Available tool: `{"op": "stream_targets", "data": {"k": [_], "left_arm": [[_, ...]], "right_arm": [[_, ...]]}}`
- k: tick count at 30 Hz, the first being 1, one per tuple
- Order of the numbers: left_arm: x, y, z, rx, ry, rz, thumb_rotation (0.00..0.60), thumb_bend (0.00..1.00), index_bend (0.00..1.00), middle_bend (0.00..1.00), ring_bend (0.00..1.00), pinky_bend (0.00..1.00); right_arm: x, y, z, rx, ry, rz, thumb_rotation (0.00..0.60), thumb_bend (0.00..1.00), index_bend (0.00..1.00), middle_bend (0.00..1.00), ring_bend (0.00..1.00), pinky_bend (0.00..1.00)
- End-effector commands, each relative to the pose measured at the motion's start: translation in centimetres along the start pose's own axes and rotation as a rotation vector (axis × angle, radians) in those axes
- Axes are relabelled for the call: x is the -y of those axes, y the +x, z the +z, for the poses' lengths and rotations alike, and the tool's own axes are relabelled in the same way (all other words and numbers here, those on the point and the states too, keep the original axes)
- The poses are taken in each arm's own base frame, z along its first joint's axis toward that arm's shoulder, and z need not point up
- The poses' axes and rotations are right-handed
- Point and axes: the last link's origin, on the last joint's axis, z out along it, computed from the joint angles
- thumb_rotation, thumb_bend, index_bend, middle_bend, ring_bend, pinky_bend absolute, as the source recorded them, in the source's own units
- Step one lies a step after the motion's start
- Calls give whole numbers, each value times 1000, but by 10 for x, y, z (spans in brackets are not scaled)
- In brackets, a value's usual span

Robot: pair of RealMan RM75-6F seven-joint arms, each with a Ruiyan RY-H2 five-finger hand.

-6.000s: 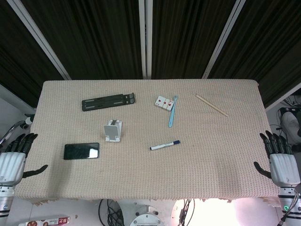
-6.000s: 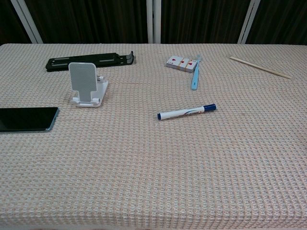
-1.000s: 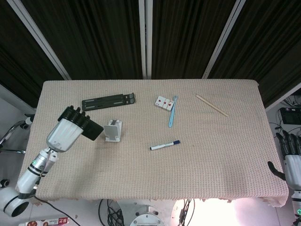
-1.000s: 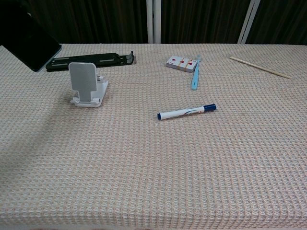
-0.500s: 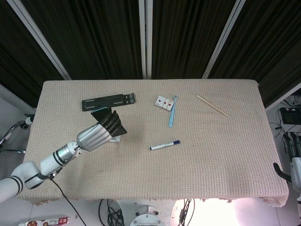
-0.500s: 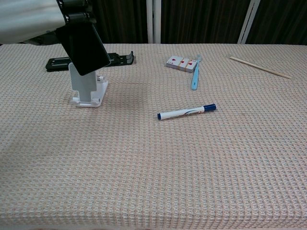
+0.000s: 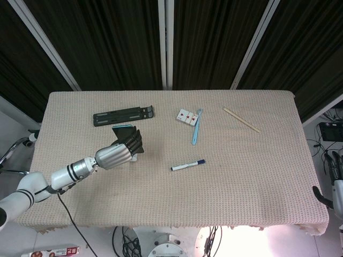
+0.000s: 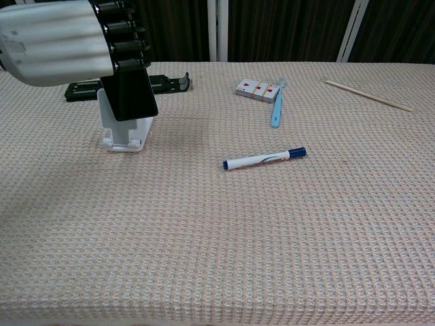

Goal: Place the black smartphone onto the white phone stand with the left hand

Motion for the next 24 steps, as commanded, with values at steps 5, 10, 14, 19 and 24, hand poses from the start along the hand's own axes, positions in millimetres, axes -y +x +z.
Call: {"op": "stream_targets", "data": {"k": [5,10,14,19,24], "left_arm": [[-7,0,0,-9,-41,2,600,335,517,517,226,230],[-4,-2,-2,-16,-65,17,600,334,519,517,226,229],[-2,-4,-6,-12,-71,18,600,335,521,515,226,229],[-6,-9,-15,3,-103,11,600,334,521,514,225,229],[-9,-8,-17,-11,-88,-2,600,336,523,511,225,229]], "right_arm": [[0,0,0,-1,2,2,600,172,0,0,0,0],[0,0,-2,-4,-1,-1,600,172,0,0,0,0],[0,-1,-3,-2,-2,0,600,172,0,0,0,0],[0,-1,-3,-4,2,2,600,173,0,0,0,0],[0,-1,-2,3,2,2,600,176,0,0,0,0]]}}
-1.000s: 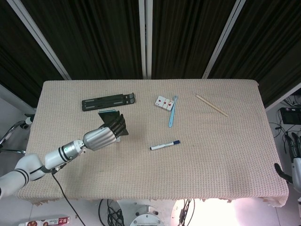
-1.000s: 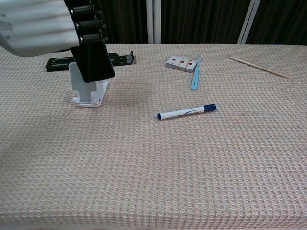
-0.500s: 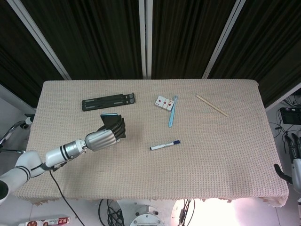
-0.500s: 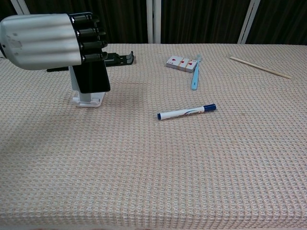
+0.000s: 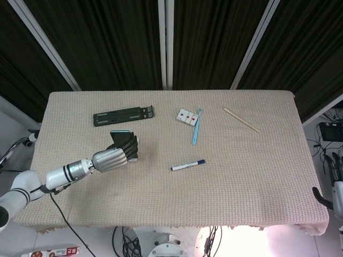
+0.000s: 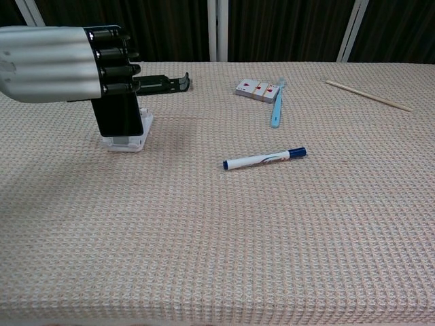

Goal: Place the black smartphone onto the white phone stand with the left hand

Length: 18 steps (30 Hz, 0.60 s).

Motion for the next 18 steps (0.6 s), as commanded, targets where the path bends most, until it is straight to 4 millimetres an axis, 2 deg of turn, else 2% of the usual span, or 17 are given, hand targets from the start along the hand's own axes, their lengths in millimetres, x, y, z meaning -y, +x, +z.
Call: {"op": "stream_targets", "data": {"k": [1,18], "left_arm": [[-3,0,0,-7,0,-7,600,335,523,509,225,229],[-9,-4,9,-26,-4,-11,600,336,523,505,225,229]], "right_arm": [[2,0,1,-1,5,-2,600,176,0,0,0,0],[2,3,0,3,22,-6,600,176,0,0,0,0]]}}
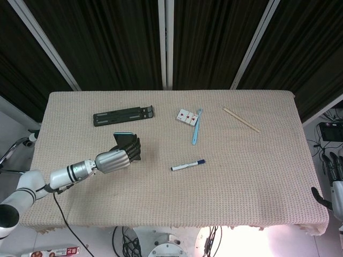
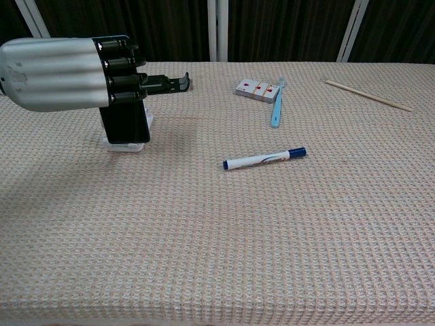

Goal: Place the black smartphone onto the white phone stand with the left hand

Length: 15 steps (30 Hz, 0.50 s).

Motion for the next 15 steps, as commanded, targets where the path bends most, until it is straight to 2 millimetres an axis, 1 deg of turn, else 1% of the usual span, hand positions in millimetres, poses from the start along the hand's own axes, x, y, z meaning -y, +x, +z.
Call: {"op": "stream_targets", "data": {"k": [1,15], "left_arm": [[1,-1,1,-1,0,1,600,336,523,505,226,228],[1,-7,-2,20,-14,13,600,336,526,498,225,229]], "right_arm": [[0,0,0,2,-1,-2,600,176,0,0,0,0],[0,-1,0,-6,8,12,600,181,0,0,0,0]]}}
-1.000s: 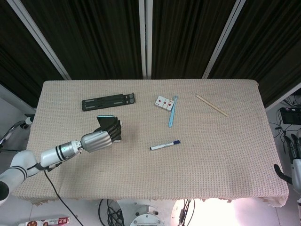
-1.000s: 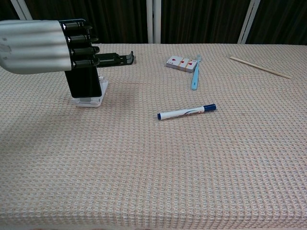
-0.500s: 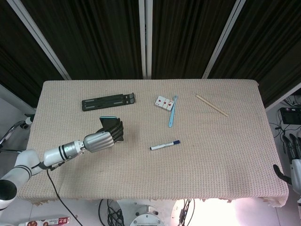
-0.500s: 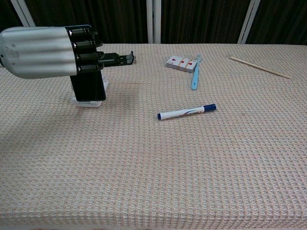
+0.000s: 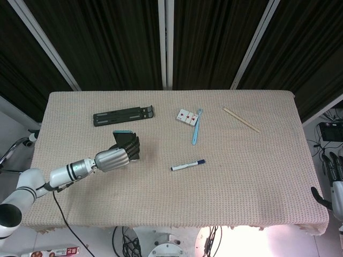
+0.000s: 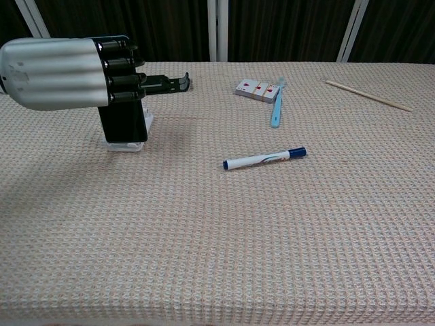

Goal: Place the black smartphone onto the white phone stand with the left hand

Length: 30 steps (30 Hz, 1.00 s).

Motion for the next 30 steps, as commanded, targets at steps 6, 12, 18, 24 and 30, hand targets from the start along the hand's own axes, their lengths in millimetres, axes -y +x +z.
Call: {"op": "stream_targets", "data": {"k": [6,12,18,24,30], "left_arm": [[-1,-2,-3,11,-10,6,600,336,526,496,225,228],[-3,-3,-4,13,-12,7,600,336,526,490,223,228],[1,-2,-4,4,-2,11,600,336,526,484,222,228],[1,-2,-4,-3,-3,11,600,337,526,481,220,228],[2,-6,-5,11,-9,17,600,338,526,456,210,228]], "right_arm": [[2,-1,1,3,4,-1,600,181,0,0,0,0],[3,0,1,2,4,-3,600,181,0,0,0,0],[3,-1,1,6,1,-3,600,181,0,0,0,0],[3,-2,1,8,2,-3,600,180,0,0,0,0],[2,-1,0,6,-1,-4,600,181,0,0,0,0]]}}
